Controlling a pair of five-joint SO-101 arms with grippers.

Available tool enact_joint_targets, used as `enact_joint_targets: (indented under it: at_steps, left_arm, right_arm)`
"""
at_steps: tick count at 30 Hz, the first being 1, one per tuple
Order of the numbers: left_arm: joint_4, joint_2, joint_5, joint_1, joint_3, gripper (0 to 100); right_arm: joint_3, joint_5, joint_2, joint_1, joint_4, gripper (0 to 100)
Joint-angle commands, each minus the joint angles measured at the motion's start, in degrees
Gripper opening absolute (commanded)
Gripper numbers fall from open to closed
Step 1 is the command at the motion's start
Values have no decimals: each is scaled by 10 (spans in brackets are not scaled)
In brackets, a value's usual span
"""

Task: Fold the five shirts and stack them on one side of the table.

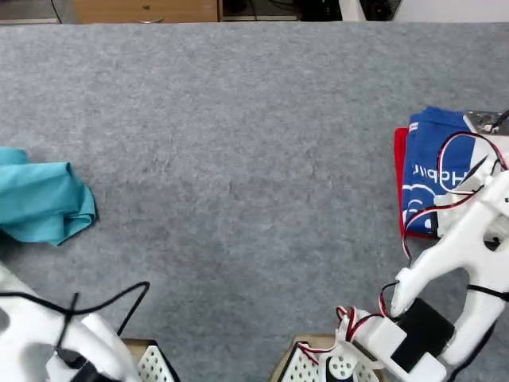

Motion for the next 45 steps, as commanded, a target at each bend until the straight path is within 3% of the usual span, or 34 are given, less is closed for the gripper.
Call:
enact_joint_targets:
  at_steps: [1, 6, 14, 16, 23, 29, 40, 45]
  left_arm:
    - [-11, -57, 85, 63, -72, 18]
    - [-11, -95, 133, 215, -107, 18]
    - [-11, -70, 126, 548, -127, 17]
    - [-11, -43, 96, 633, -114, 17]
    - [-11, 73, 69, 798, -116, 17]
    - [-11, 172, 69, 860, -258, 17]
    - [-1, 436, 66, 866, -753, 17]
    - [145, 511, 49, 818, -883, 17]
  right_arm:
    - [2, 7, -21, 6, 10, 2]
    - [2, 7, -21, 6, 10, 2]
    - [3, 7, -21, 6, 11, 2]
    - [10, 7, -21, 5, 11, 2]
    - [51, 8, -21, -1, 9, 2]
    - [51, 8, -20, -24, 8, 2]
    - [51, 4, -20, -95, 9, 2]
    - [51, 4, -20, -126, 9, 2]
